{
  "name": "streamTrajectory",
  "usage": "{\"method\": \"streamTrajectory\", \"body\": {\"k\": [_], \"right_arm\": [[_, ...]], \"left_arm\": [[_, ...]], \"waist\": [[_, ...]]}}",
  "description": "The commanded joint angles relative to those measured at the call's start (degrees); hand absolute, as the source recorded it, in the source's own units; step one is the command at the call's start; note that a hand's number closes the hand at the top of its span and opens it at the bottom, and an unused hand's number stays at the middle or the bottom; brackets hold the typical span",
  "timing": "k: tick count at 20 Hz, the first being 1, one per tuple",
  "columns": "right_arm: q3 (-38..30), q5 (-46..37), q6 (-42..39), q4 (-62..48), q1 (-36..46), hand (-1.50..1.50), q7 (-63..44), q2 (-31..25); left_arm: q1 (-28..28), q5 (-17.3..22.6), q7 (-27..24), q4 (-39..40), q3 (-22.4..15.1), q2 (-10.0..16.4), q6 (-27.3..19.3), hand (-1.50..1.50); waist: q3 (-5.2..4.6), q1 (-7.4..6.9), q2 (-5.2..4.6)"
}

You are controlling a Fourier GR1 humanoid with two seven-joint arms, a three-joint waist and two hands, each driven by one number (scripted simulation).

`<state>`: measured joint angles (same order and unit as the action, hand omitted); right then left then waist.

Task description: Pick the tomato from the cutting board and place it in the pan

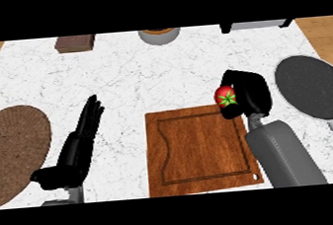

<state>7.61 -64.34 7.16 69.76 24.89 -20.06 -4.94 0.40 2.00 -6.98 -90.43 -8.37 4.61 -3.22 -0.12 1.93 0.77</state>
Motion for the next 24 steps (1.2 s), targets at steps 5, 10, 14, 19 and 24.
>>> {"method": "streamTrajectory", "body": {"k": [5, 10, 14, 19, 24], "right_arm": [[-0.5, -7.5, 2.5, 21.5, -4.4, 1.5, -17.7, 3.5], [-9.0, -1.1, 5.9, 23.5, -6.2, 1.5, -16.5, 1.5], [-13.8, 3.4, 9.3, 23.4, -7.9, 1.5, -13.7, -0.5], [-20.1, 5.7, 16.1, 11.2, -4.7, 1.5, -7.5, -5.3], [-25.6, 5.2, 23.6, 1.8, -4.7, 1.5, -0.2, -12.4]], "left_arm": [[-1.1, -2.1, 1.6, -0.9, -2.4, -2.1, -1.5, 0.0], [-3.1, -1.2, -1.1, 4.0, 0.4, -0.9, 0.2, 0.0], [-1.2, -1.8, 2.5, -1.5, -0.6, -0.7, -0.3, 0.0], [-2.1, 0.2, 0.0, 1.2, 1.4, 0.1, 2.8, 0.0], [-2.9, -1.5, -0.4, 1.8, -0.2, -2.4, 0.5, 0.0]], "waist": [[0.1, -0.99, -0.35], [0.12, -1.29, -0.77], [0.14, -1.82, -0.72], [0.13, -2.13, -0.85], [0.16, -2.28, -1.0]]}}
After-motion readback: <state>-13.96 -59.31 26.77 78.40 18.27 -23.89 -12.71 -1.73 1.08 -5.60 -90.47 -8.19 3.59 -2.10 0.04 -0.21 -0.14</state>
